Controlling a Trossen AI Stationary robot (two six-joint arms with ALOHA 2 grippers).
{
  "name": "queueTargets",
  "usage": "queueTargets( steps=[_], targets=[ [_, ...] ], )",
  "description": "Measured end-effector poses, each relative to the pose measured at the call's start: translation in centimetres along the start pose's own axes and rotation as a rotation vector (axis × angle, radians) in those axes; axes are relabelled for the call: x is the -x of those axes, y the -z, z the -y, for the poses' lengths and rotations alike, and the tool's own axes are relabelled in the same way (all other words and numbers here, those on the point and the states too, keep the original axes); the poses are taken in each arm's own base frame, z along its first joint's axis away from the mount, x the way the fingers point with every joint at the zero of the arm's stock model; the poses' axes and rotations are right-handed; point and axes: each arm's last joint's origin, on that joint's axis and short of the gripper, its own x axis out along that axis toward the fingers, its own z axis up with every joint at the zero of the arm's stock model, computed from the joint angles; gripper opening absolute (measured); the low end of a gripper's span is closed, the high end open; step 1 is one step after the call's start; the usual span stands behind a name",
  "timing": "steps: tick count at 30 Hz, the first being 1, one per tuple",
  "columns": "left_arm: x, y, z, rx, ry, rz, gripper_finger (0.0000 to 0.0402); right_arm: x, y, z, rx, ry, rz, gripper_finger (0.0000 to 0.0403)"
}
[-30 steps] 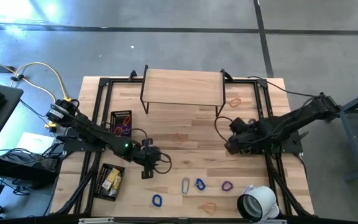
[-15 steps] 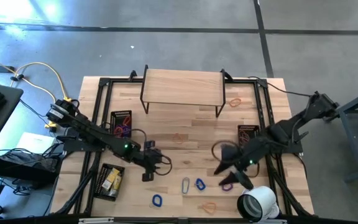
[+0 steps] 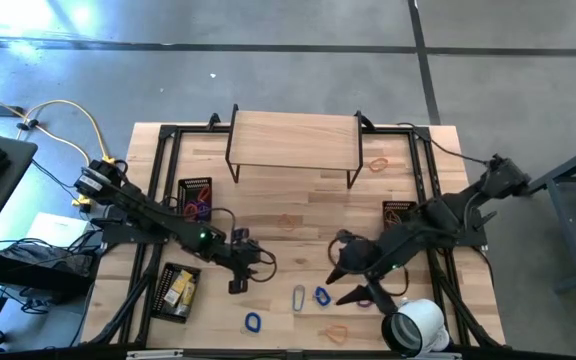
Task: Pick & Place Office Desk Supplies
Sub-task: Put the violet spring keychain into the top left black bin
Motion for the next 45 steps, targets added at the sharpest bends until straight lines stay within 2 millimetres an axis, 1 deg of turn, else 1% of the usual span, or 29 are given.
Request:
queueTargets(
  steps=[3, 6, 9, 12, 15, 17, 20, 23, 26, 32, 37, 42, 45],
  targets=[
    [0.1, 0.3, 0.5, -0.009, 0.013, -0.004, 0.0174, -1.3, -0.6, -0.6, 0.006, 0.100, -0.121, 0.0210],
    [0.2, 0.6, 1.2, -0.009, 0.028, -0.008, 0.0174, -2.9, 0.0, -0.7, 0.002, 0.245, -0.266, 0.0210],
    [0.4, 1.0, 1.8, -0.007, 0.041, -0.013, 0.0174, -4.6, 2.1, -0.3, -0.076, 0.366, -0.446, 0.0210],
    [0.5, 1.3, 2.3, -0.006, 0.050, -0.014, 0.0174, -6.5, 4.4, 0.6, -0.197, 0.470, -0.639, 0.0210],
    [0.6, 1.6, 2.8, -0.003, 0.061, -0.018, 0.0174, -8.4, 6.5, 1.5, -0.265, 0.565, -0.809, 0.0210],
    [0.7, 1.8, 3.1, -0.009, 0.063, -0.016, 0.0174, -10.0, 7.9, 1.8, -0.266, 0.600, -0.892, 0.0210],
    [0.8, 1.9, 3.4, -0.011, 0.070, -0.009, 0.0174, -12.3, 9.9, 1.7, -0.215, 0.584, -0.993, 0.0210],
    [0.8, 1.9, 3.6, -0.011, 0.077, -0.005, 0.0174, -13.7, 11.5, 1.5, -0.157, 0.555, -1.076, 0.0210],
    [0.8, 1.9, 3.5, -0.011, 0.076, -0.005, 0.0174, -14.2, 12.3, 1.3, -0.095, 0.600, -1.091, 0.0210],
    [0.8, 1.9, 3.5, -0.011, 0.073, -0.004, 0.0174, -14.2, 12.3, 1.6, -0.026, 0.646, -1.063, 0.0210],
    [0.8, 1.9, 3.5, -0.011, 0.073, -0.004, 0.0174, -14.5, 14.1, 2.4, -0.029, 0.654, -1.129, 0.0210],
    [0.8, 1.9, 3.5, -0.011, 0.074, -0.004, 0.0174, -15.3, 15.2, 2.8, -0.019, 0.610, -1.115, 0.0210],
    [0.8, 1.9, 3.5, -0.011, 0.073, -0.004, 0.0174, -15.3, 16.1, 3.2, -0.034, 0.610, -1.159, 0.0210]
  ],
)
